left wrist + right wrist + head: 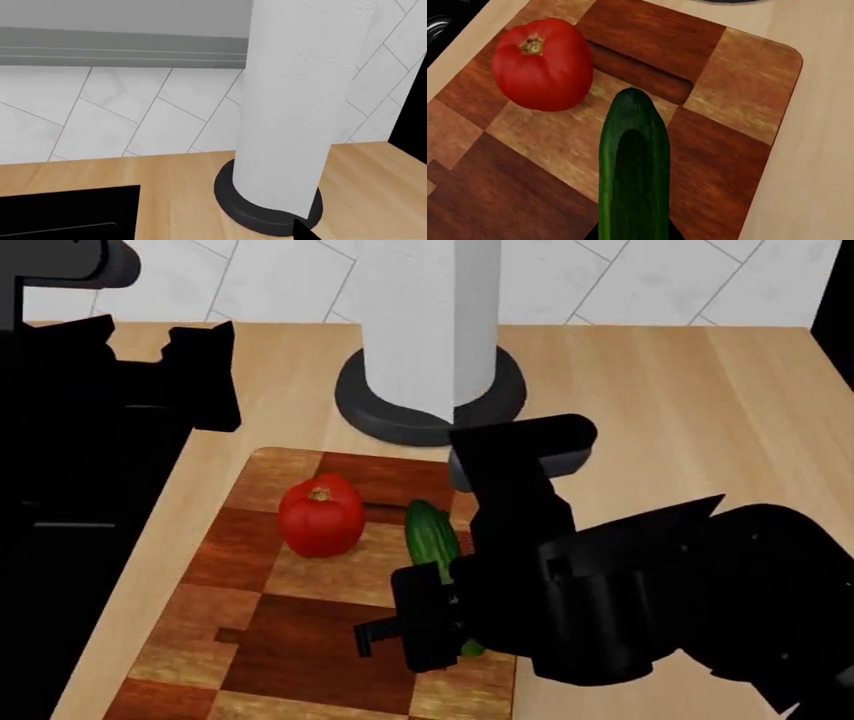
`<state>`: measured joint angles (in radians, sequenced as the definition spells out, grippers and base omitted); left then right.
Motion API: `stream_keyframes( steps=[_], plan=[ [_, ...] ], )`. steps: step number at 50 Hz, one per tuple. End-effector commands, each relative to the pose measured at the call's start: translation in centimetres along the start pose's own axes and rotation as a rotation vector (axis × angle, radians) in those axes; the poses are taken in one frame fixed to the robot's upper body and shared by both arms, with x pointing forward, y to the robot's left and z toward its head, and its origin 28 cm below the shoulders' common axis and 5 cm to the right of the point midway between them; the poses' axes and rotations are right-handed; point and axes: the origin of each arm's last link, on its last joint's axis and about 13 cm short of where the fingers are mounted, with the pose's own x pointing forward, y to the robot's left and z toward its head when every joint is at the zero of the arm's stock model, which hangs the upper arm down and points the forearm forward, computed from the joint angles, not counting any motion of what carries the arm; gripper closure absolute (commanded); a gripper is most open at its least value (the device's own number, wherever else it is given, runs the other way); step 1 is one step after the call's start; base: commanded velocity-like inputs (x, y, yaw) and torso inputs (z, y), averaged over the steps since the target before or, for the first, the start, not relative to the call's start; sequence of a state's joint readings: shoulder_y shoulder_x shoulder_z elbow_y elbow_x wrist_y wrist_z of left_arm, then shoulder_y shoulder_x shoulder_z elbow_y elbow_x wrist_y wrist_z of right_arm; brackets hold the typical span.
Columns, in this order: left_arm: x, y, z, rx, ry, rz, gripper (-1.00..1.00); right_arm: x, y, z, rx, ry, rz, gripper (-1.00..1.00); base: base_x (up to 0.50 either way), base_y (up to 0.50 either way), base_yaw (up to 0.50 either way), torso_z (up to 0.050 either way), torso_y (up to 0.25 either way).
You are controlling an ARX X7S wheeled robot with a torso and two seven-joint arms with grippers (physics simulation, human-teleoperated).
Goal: Pick the vegetables from the sink and place them on the cutting board.
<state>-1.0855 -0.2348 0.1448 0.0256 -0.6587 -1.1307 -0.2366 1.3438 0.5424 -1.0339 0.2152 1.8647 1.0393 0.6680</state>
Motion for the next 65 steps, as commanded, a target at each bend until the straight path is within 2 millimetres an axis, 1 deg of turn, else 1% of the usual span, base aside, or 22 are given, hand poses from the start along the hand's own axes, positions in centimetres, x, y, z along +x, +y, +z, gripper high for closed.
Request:
stream_keyframes(
  steps=[1, 2, 14, 21, 22, 26, 28, 29, 33, 38, 41, 46, 48, 52, 58, 65],
  plan=[
    [0.0, 0.0, 0.0, -0.001, 0.001, 0.001, -1.0, 0.6, 0.1, -0.7, -0.01, 0.037, 0.015, 1.0, 0.0, 0.0, 0.0, 0.0, 0.0],
    [0.0, 0.0, -0.1, -0.001, 0.001, 0.001, -1.0, 0.5, 0.1, -0.6, -0.009, 0.034, 0.014, -1.0, 0.0, 0.0, 0.0, 0.0, 0.0],
    [-0.1, -0.2, -0.1, 0.003, 0.003, -0.013, -1.0, -0.9, 0.1, 0.3, -0.031, -0.019, -0.008, -1.0, 0.0, 0.0, 0.0, 0.0, 0.0],
    [-0.1, -0.2, 0.0, -0.001, -0.001, -0.015, -1.0, -4.0, 0.2, 2.0, -0.054, -0.147, -0.041, -1.0, 0.0, 0.0, 0.0, 0.0, 0.0],
    [-0.1, -0.3, 0.0, -0.001, -0.002, -0.015, -1.0, -4.1, 0.1, 2.0, -0.067, -0.155, -0.067, -1.0, 0.0, 0.0, 0.0, 0.0, 0.0],
    [-0.3, -0.2, 0.2, -0.007, -0.011, -0.01, -1.0, -4.7, -0.1, 2.1, -0.068, -0.197, -0.076, -1.0, 0.0, 0.0, 0.0, 0.0, 0.0],
    [-0.4, -0.2, 0.1, -0.013, -0.021, -0.008, -1.0, -5.3, -0.2, 2.4, -0.081, -0.266, -0.112, -1.0, 0.0, 0.0, 0.0, 0.0, 0.0],
    [-0.6, -0.2, 0.1, -0.025, -0.03, -0.007, -1.0, -5.5, -0.2, 2.3, -0.084, -0.306, -0.103, -1.0, 0.0, 0.0, 0.0, 0.0, 0.0],
    [-1.3, -0.1, -0.3, -0.051, -0.092, 0.007, -1.0, -5.7, -0.3, 1.3, -0.147, -0.4, -0.165, -1.0, 0.0, 0.0, 0.0, 0.0, 0.0],
    [-2.4, -0.3, -0.8, -0.08, -0.135, 0.005, -1.0, -6.3, -0.2, 0.1, -0.165, -0.487, -0.202, -1.0, 0.0, 0.0, 0.0, 0.0, 0.0],
    [-3.1, -0.4, -1.5, -0.035, -0.195, 0.026, -1.0, -6.4, -0.2, -0.6, -0.171, -0.533, -0.241, -1.0, 0.0, 0.0, 0.0, 0.0, 0.0],
    [-4.0, -0.1, -2.5, -0.053, -0.245, 0.062, -1.0, -6.9, -0.1, -1.6, -0.176, -0.638, -0.257, -1.0, 0.0, 0.0, 0.0, 0.0, 0.0],
    [-4.5, 0.0, -3.0, -0.05, -0.271, 0.071, -1.0, -6.9, -0.1, -2.1, -0.172, -0.664, -0.252, -1.0, 0.0, 0.0, 0.0, 0.0, 0.0],
    [-5.9, -0.1, -3.6, -0.067, -0.312, 0.032, -1.0, -6.9, -0.4, -3.6, -0.148, -0.725, -0.271, -1.0, 0.0, 0.0, 0.0, 0.0, 0.0],
    [-8.2, 0.2, -3.9, -0.088, -0.368, 0.045, -1.0, -7.8, -0.4, -5.3, -0.121, -0.852, -0.297, -1.0, 0.0, 0.0, 0.0, 0.0, 0.0],
    [-9.4, 0.4, -4.8, -0.139, -0.373, 0.045, -1.0, -8.1, -0.6, -6.9, -0.069, -0.962, -0.318, -1.0, 0.0, 0.0, 0.0, 0.0, 0.0]
  ],
)
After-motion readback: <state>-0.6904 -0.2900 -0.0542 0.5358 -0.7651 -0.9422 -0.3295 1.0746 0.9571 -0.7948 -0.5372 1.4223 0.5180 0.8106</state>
